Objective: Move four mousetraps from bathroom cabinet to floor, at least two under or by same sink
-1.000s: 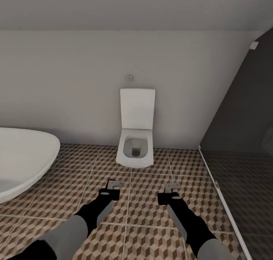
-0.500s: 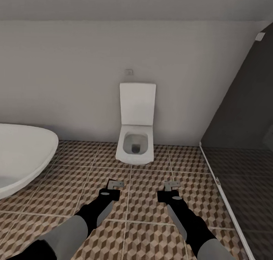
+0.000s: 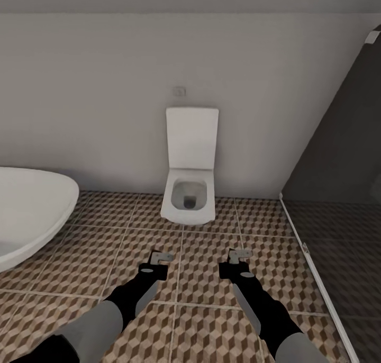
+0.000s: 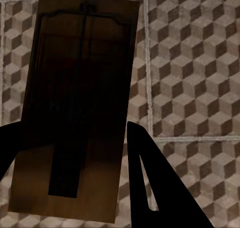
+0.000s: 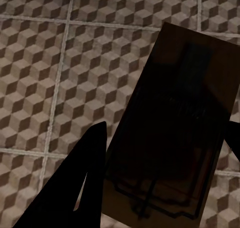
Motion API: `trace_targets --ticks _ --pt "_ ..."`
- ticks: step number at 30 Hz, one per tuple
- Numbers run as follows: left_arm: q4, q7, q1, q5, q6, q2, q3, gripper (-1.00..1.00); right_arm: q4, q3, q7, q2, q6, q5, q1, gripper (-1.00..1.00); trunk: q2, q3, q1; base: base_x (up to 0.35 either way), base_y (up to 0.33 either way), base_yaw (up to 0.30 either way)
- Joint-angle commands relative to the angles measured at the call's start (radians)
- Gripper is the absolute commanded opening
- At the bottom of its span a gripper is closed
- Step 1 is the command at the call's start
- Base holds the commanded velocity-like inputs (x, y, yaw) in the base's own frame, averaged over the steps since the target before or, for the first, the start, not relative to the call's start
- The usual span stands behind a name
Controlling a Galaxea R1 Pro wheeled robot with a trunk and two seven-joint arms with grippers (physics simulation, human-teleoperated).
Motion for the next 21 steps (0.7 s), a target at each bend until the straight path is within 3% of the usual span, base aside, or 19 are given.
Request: trace_targets --ticks 1,21 --pt "-0.002 0.008 -0.001 0.004 0.006 0.001 -0.009 -1.00 -0.005 0.004 -0.010 -0.001 0.003 -0.010 -0.001 -1.00 -0.008 -0.006 0.004 0.000 0.000 0.000" --pt "-0.005 0.008 -0.001 0.004 0.006 -0.012 -0.013 -1.00 -0.053 0.007 -0.013 0.000 0.004 -0.010 -0.001 -1.00 -0.148 -0.100 0.081 0.000 0.000 0.000"
